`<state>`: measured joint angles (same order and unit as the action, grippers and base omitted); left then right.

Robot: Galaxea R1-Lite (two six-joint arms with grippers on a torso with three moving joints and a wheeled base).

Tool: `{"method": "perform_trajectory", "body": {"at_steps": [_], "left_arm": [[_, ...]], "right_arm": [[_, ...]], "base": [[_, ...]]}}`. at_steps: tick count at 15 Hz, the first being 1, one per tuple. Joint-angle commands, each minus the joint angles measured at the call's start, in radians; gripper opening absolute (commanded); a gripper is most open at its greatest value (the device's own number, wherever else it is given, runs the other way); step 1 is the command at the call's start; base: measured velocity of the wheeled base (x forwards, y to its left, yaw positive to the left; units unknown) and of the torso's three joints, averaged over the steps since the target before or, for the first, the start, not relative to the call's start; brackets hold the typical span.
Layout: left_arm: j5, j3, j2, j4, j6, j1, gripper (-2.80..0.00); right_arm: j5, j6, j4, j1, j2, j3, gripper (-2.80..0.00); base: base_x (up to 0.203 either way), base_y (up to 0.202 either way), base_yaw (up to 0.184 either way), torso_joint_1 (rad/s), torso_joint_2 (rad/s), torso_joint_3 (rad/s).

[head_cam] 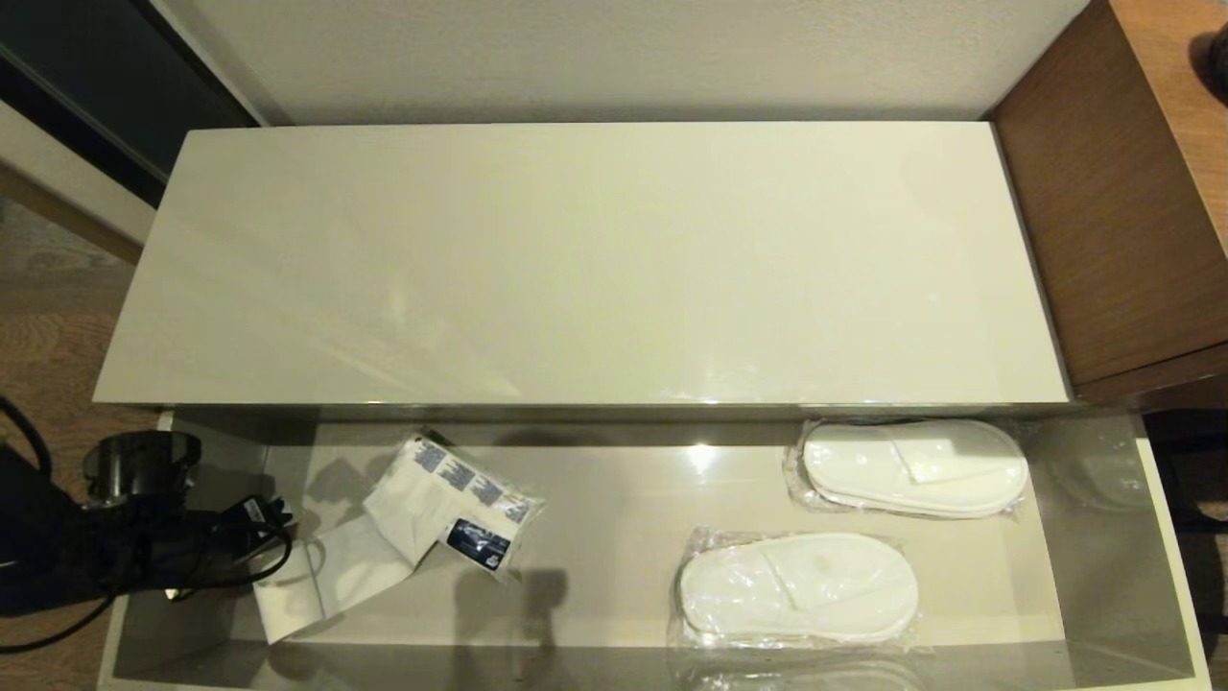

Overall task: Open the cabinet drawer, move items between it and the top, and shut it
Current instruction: Take out the roll paper from the drawer

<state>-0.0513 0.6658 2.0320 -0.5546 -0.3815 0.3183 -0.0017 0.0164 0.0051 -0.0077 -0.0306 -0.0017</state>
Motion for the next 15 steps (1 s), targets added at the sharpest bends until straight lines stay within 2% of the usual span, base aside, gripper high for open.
{"method": "perform_trajectory", "body": {"at_steps": [1,6,7,8,12,15], "left_arm": [[-0.003,0.005,0.030,-0.016,-0.003,0.004,0.00],[-0.005,0.024,0.082,-0.007,-0.046,0.013,0.00],[-0.003,0.029,0.076,-0.008,-0.101,0.014,0.00],[-0.003,0.028,0.055,-0.004,-0.119,0.015,0.00],[-0.003,-0.001,0.003,0.002,-0.188,0.014,0.00],[-0.017,-0.074,-0.062,-0.002,-0.219,-0.004,0.00]], "right_arm": [[0.000,0.000,-0.001,0.000,-0.002,0.000,-2.80],[0.000,0.000,-0.001,0.000,-0.002,0.000,-2.80],[0.000,0.000,0.000,0.000,0.000,0.000,-2.80],[0.000,0.000,0.000,0.000,-0.001,0.000,-2.80],[0.000,0.000,-0.001,0.000,-0.002,0.000,-2.80],[0.000,0.000,0.001,0.000,-0.002,0.000,-2.80]], "base": [[0.000,0.000,0.000,0.000,0.00,0.000],[0.000,0.000,0.000,0.000,0.00,0.000],[0.000,0.000,0.000,0.000,0.00,0.000],[0.000,0.000,0.000,0.000,0.00,0.000],[0.000,0.000,0.000,0.000,0.00,0.000],[0.000,0.000,0.000,0.000,0.00,0.000]]}}
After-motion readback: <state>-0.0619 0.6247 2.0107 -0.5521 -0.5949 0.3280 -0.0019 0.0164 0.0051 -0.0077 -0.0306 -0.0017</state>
